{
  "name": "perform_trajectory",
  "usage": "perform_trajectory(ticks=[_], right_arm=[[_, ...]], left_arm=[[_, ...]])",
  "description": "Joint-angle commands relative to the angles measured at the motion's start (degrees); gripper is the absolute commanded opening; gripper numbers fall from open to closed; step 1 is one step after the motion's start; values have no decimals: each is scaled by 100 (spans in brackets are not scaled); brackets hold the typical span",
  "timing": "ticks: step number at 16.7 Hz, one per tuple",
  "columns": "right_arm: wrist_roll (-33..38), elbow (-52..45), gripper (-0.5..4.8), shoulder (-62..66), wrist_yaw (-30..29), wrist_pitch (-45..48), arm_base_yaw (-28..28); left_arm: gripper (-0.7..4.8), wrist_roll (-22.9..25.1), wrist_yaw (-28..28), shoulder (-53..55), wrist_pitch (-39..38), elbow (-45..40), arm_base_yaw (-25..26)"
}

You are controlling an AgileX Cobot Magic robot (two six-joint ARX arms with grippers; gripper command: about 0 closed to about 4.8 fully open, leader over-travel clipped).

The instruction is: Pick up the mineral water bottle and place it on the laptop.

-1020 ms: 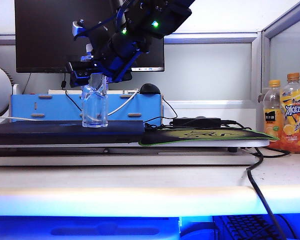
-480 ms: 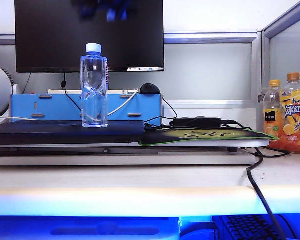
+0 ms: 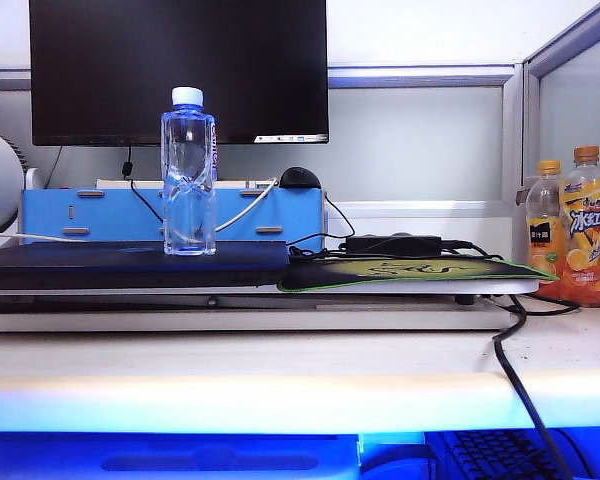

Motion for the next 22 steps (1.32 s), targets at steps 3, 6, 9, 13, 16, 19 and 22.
perform_trajectory(ticks=[3,6,9,13,16,19,22], right_arm=[[-11,33,-1,-1856,20,-782,7],[-17,33,-1,-2789,39,-1895,4],[-13,31,-1,-3519,756,-3386,4],[181,-120,-1,-4046,1128,-4642,13],[258,-1856,-1,-4894,1143,-3145,11],[245,-4310,0,-5827,1113,-1180,-90],[299,-6502,0,-6540,452,-140,-892]], left_arm=[[-2,7,17,-11,4,0,0],[-2,9,17,-11,4,0,0],[-2,7,17,-11,4,0,0],[-2,7,17,-11,4,0,0],[-2,7,17,-11,7,0,0],[-2,7,17,-11,4,0,0],[-2,9,17,-11,7,0,0]])
